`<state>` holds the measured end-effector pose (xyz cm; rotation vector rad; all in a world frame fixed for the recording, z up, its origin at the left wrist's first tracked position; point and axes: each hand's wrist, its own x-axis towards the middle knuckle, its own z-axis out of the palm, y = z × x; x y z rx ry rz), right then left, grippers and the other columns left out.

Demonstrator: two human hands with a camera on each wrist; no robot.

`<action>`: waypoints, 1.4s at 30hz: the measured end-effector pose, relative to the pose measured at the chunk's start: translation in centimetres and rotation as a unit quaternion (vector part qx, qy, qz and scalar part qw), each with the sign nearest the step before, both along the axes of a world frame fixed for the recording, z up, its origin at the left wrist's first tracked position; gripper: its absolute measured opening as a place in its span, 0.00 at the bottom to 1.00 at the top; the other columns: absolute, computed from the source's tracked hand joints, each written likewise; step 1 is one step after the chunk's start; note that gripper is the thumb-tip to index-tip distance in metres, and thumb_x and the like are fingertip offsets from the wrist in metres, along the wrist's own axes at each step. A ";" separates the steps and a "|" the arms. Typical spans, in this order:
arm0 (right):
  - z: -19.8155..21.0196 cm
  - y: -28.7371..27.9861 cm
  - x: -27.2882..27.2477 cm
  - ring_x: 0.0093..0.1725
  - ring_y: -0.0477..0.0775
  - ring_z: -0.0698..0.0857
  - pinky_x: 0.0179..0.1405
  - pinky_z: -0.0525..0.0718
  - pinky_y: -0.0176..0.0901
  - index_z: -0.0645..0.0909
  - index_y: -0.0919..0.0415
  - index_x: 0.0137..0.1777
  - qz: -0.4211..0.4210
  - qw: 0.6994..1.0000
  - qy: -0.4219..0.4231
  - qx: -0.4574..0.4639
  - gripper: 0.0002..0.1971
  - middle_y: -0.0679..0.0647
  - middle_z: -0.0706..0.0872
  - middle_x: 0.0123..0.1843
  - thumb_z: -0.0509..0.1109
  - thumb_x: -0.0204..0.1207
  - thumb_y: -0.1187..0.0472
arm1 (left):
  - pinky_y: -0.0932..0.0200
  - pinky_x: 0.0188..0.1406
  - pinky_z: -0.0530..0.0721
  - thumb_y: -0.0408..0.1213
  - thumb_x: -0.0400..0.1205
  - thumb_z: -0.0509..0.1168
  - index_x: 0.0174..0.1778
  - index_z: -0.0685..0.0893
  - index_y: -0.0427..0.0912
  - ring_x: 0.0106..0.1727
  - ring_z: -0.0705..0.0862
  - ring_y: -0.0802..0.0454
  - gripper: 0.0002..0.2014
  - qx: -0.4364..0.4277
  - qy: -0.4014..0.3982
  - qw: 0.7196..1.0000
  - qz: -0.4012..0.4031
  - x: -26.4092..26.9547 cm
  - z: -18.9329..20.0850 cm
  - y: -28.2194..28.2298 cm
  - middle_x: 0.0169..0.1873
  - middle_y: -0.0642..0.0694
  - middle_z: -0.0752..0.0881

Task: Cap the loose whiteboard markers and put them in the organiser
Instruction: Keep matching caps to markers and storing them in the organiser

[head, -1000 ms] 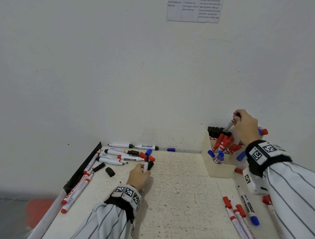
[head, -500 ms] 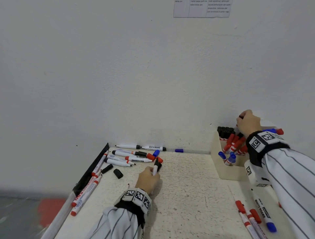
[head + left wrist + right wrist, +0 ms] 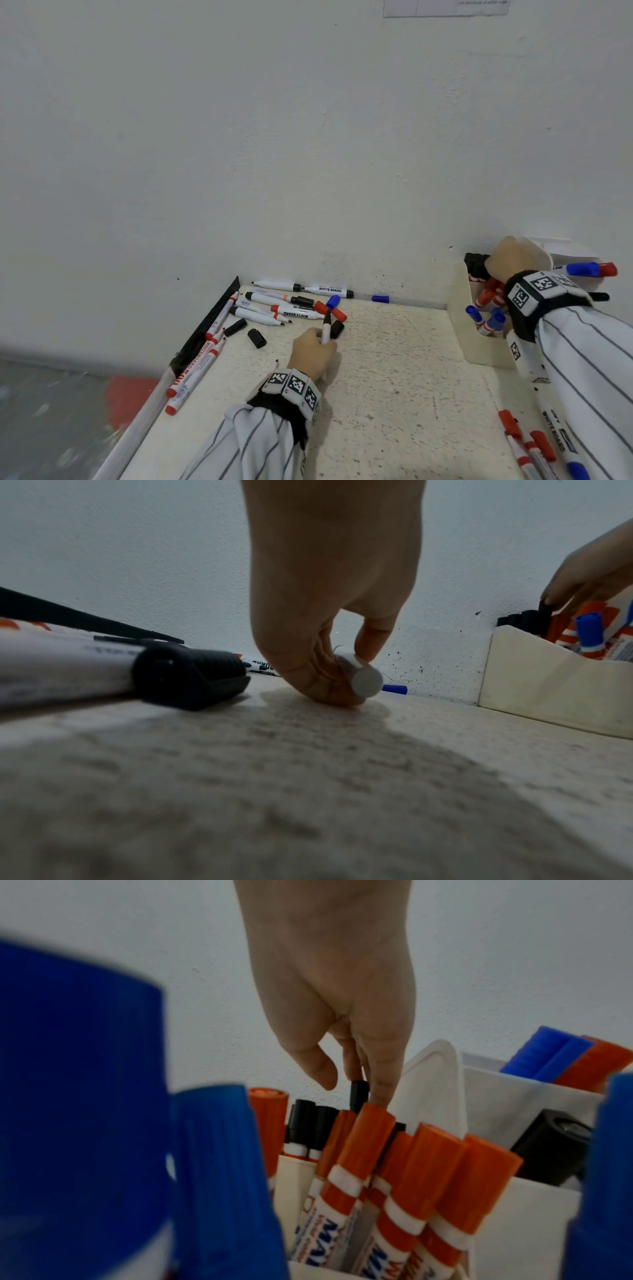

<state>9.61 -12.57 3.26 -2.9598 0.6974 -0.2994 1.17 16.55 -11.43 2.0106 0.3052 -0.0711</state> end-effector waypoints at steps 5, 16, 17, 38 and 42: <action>1.0 1.6 -1.2 0.68 0.58 0.77 0.66 0.71 0.43 0.74 0.69 0.67 0.033 0.998 0.032 -0.034 0.16 0.62 0.78 0.67 0.55 0.85 0.63 | 0.66 0.27 0.80 0.39 0.82 0.60 0.65 0.77 0.40 0.33 0.80 0.56 0.16 0.011 0.008 1.000 -0.011 -0.3 0.2 -0.1 0.45 0.49 0.80; -1.7 1.0 -0.3 0.77 0.65 0.63 0.74 0.62 0.50 0.59 0.75 0.76 0.029 0.997 -0.006 0.071 0.22 0.68 0.62 0.78 0.53 0.84 0.68 | 0.57 0.45 0.82 0.41 0.83 0.60 0.66 0.77 0.41 0.44 0.81 0.50 0.17 0.029 0.017 0.999 -0.026 -0.6 0.1 -0.1 0.49 0.47 0.80; -1.8 0.9 0.0 0.77 0.65 0.63 0.74 0.63 0.51 0.57 0.76 0.76 0.028 0.996 -0.004 0.083 0.23 0.69 0.62 0.78 0.54 0.83 0.68 | 0.57 0.45 0.83 0.42 0.83 0.60 0.65 0.77 0.41 0.43 0.81 0.50 0.16 0.029 0.018 0.999 -0.026 -0.5 0.1 -0.2 0.49 0.47 0.80; -4.5 -0.5 2.6 0.79 0.65 0.57 0.78 0.56 0.63 0.55 0.67 0.80 0.040 0.993 0.037 0.107 0.31 0.62 0.57 0.81 0.55 0.80 0.54 | 0.58 0.46 0.81 0.39 0.83 0.59 0.64 0.78 0.39 0.46 0.80 0.50 0.15 0.017 -0.013 1.000 0.003 -0.3 -0.2 -0.2 0.56 0.41 0.83; -2.9 0.9 2.1 0.78 0.70 0.54 0.77 0.56 0.67 0.62 0.64 0.77 0.060 0.988 -0.042 0.138 0.28 0.61 0.58 0.80 0.56 0.80 0.52 | 0.53 0.43 0.83 0.44 0.84 0.57 0.58 0.78 0.39 0.39 0.80 0.48 0.14 0.006 -0.026 0.999 0.032 -0.3 -0.1 -0.4 0.50 0.39 0.85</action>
